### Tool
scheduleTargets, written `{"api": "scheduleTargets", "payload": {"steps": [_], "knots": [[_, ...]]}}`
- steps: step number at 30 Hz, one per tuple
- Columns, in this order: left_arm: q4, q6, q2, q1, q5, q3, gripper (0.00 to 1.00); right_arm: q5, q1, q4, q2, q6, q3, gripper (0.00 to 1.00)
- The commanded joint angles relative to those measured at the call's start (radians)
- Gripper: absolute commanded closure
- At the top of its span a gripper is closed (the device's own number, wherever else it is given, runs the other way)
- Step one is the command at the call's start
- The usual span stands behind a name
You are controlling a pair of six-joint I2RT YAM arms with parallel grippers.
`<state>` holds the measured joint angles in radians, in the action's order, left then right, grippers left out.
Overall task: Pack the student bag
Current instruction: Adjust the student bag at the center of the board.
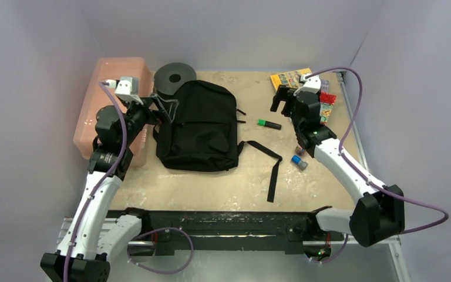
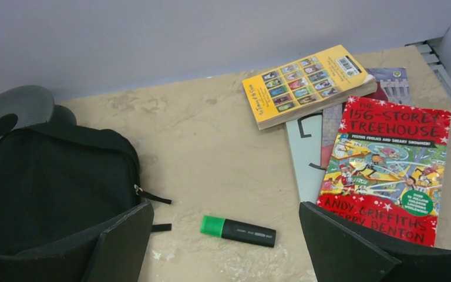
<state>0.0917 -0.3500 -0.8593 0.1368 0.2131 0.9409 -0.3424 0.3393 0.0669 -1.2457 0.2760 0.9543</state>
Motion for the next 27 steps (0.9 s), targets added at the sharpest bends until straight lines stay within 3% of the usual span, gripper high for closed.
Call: {"api": "scheduleTargets", "payload": {"steps": [1,8,12,20,27], "knots": [[-0.02,-0.008,-0.038,0.058,0.085,0.054,0.01,0.055,0.003,0.001,-0.054,0.04,0.071,0.01],[0.092,0.019,-0.079,0.13,0.048,0.105,0.01,0.391,0.035,0.068,-0.179,0.064,0.117,0.01],[0.119,0.021,-0.084,0.147,0.005,0.108,0.02,0.475,0.121,-0.032,-0.358,0.07,0.257,0.01],[0.196,0.014,-0.107,0.149,-0.048,0.142,0.02,0.419,0.228,-0.032,-0.486,0.07,0.314,0.01],[0.205,-0.003,-0.126,0.149,-0.031,0.153,0.02,0.204,0.246,0.045,-0.361,0.097,0.22,0.01]]}}
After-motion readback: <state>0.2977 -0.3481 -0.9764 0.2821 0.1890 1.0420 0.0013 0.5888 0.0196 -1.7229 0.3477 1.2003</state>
